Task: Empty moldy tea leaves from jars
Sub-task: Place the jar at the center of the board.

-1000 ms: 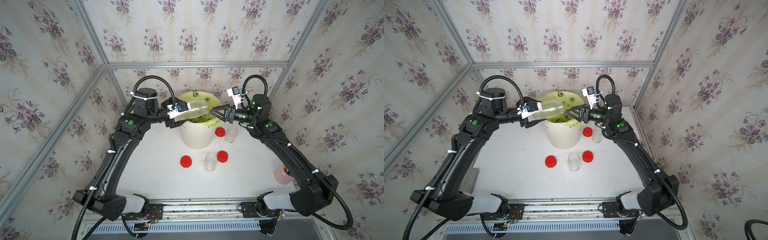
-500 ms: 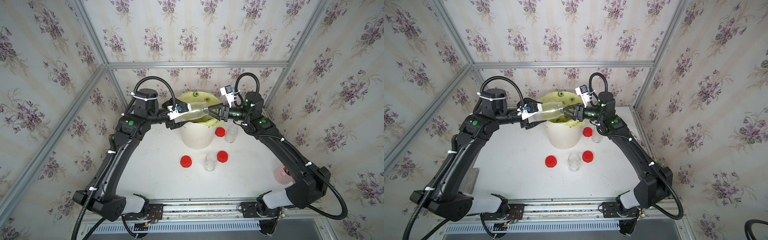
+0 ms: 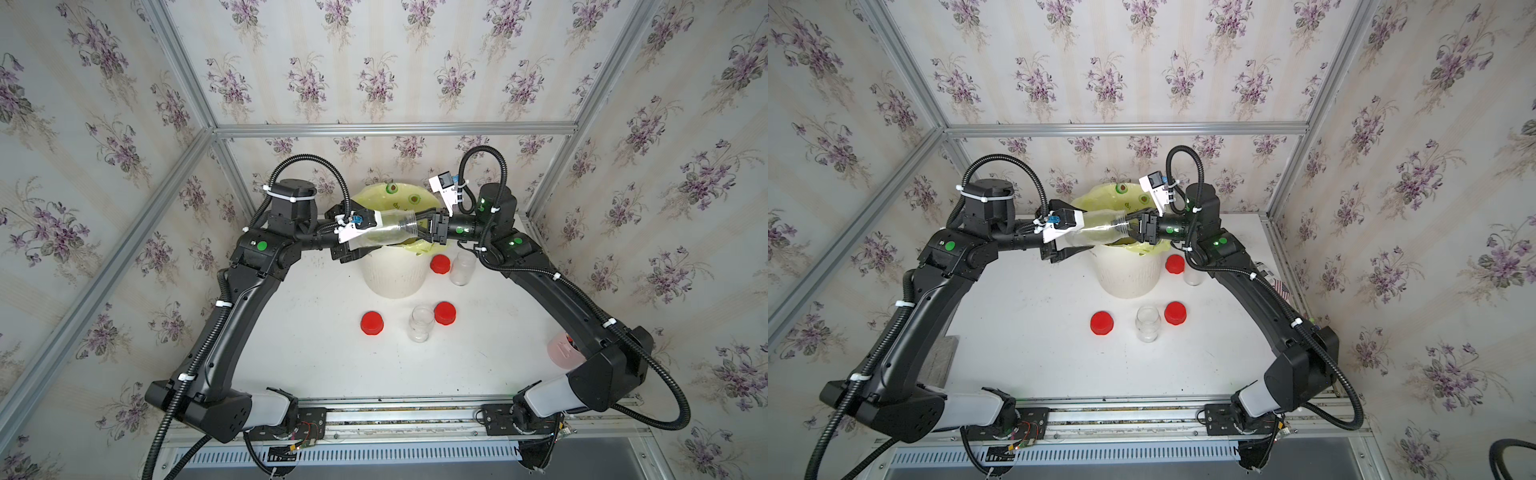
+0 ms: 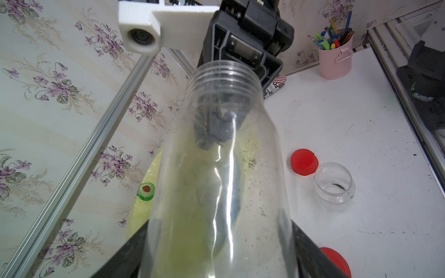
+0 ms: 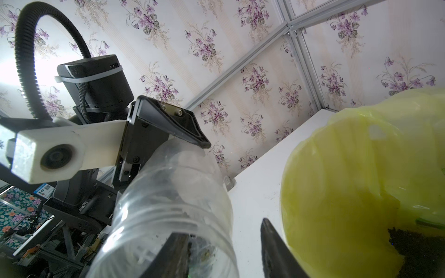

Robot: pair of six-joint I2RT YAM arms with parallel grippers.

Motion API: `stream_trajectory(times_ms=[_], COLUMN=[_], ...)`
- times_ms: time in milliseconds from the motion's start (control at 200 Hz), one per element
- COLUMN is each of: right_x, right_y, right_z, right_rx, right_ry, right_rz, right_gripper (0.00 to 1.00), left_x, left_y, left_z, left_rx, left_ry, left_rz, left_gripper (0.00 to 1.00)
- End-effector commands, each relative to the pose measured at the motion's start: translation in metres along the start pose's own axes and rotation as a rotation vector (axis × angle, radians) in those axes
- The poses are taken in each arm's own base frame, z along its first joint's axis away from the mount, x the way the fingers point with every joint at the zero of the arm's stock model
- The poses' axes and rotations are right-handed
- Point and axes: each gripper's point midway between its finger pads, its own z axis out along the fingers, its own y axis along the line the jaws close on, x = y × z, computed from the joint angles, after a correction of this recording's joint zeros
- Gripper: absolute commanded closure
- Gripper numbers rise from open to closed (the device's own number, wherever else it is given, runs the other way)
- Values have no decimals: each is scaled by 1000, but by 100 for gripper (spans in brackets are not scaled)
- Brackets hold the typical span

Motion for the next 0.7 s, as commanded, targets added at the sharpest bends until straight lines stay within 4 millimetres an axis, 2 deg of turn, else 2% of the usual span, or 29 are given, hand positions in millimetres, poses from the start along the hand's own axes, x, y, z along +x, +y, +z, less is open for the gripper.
stream_trajectory(times_ms=[0,330,470,694], right_x=[9,14,13,12], right_y=[9,12,13,14], right_z=[7,13,12,11], right_rx=[-51,-77,-76,-68], right_ry=[41,66,64,60], right_rz=[-8,2,0,-5], right_gripper=[64,93,100,100], left_x=[-10,-7,-5,-2], left_y=[17,17,17,16], left_z=[0,2,3,4], left_rx=[-64,-65,-64,-64], left_ry=[-33,-27,-22,-14], left_rz=[34,30,27,23], left_gripper=[22,21,21,17])
